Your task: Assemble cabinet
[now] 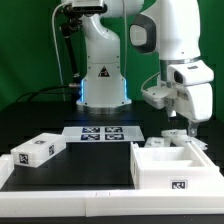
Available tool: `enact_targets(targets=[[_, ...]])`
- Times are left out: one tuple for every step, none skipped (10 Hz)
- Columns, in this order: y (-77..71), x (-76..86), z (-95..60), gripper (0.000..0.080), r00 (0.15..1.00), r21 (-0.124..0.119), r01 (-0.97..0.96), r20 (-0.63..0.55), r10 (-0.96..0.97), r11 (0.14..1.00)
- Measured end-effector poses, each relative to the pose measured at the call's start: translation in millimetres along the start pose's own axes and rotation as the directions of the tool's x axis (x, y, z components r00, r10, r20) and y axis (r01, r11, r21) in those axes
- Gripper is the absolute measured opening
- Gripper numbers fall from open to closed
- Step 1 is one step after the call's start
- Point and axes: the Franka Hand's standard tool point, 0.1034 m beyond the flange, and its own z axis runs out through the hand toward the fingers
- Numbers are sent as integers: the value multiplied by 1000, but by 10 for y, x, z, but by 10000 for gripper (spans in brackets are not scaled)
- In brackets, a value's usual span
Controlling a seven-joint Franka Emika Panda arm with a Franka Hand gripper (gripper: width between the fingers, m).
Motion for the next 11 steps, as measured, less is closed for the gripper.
enact_targets(targets=[[-32, 2, 47, 797, 1000, 9, -3, -5, 3, 1000], [-74, 5, 100, 797, 1000, 22, -7, -9, 7, 1000], [-97, 14, 137, 797, 1000, 28, -14, -13, 14, 1000], [-105, 19, 155, 797, 1000, 29, -23, -16, 23, 999], [-105, 18, 156, 676, 1000, 29, -26, -16, 26, 999], [-105, 14, 156, 519, 1000, 29, -27, -16, 27, 999], [-109, 6, 162, 380, 999, 31, -29, -16, 30, 999], [-117, -3, 173, 244, 999, 34, -32, -16, 33, 999], [-124, -20, 183, 244, 999, 37, -37, -17, 37, 999], [-116, -36, 185, 80, 999, 38, -41, -17, 42, 998], [-102, -34, 177, 80, 999, 32, -41, -18, 42, 999]])
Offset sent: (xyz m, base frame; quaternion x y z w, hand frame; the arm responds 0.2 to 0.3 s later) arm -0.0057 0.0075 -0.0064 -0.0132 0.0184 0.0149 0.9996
